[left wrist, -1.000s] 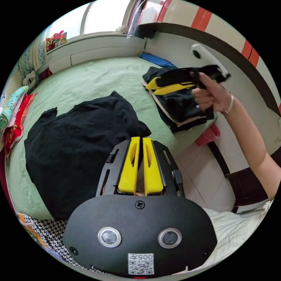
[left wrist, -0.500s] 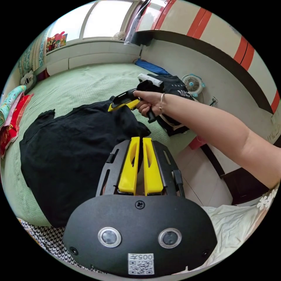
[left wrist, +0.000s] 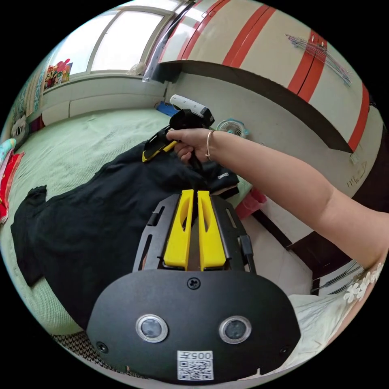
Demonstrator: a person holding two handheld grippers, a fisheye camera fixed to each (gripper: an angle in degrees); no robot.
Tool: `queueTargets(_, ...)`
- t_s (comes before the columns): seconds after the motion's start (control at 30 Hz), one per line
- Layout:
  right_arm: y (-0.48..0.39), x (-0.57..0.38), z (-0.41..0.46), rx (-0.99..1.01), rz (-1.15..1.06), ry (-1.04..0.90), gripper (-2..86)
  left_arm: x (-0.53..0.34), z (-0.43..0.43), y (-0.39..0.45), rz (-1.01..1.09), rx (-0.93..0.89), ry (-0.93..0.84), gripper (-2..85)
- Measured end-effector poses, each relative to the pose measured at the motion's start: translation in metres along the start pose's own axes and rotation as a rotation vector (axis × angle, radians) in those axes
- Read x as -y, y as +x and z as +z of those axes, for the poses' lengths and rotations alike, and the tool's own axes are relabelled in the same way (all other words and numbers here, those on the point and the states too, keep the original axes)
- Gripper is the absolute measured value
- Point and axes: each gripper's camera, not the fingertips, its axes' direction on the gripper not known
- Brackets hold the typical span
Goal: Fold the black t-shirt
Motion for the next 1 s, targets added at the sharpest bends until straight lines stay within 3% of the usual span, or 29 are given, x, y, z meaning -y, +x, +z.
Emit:
queueTargets(0.13,-0.016,-0.012,-0.034,-0.172,0.063,0.046,-0.3,-0.007,-0.017,-0.004,-0.025,-0.033,0.025,2.6)
queueTargets(0.27,-0.058,-0.016,-0.041,-0.215,0.055,0.069,-0.3,-0.035,-0.051,-0.023,-0.085,0.001,0.057,2.8)
queueTargets(0.53,-0.261,-0.013,-0.001,-0.293,-0.235,0.123,0.4,-0.114,-0.141,-0.085,-0.285,0.161,0.133,3.3)
queueTargets(0.7,-0.355,-0.002,0.078,-0.24,-0.314,0.016,2.0,-0.172,-0.177,-0.143,-0.499,0.299,0.05,4.4)
queueTargets(0.8,-0.385,0.002,0.12,-0.257,-0.331,-0.051,4.6,-0.198,-0.183,-0.17,-0.56,0.25,-0.012,5.4)
queueTargets(1.0,-0.381,-0.022,0.089,-0.162,-0.429,0.039,7.0,-0.212,-0.193,-0.193,-0.552,0.288,-0.014,5.8)
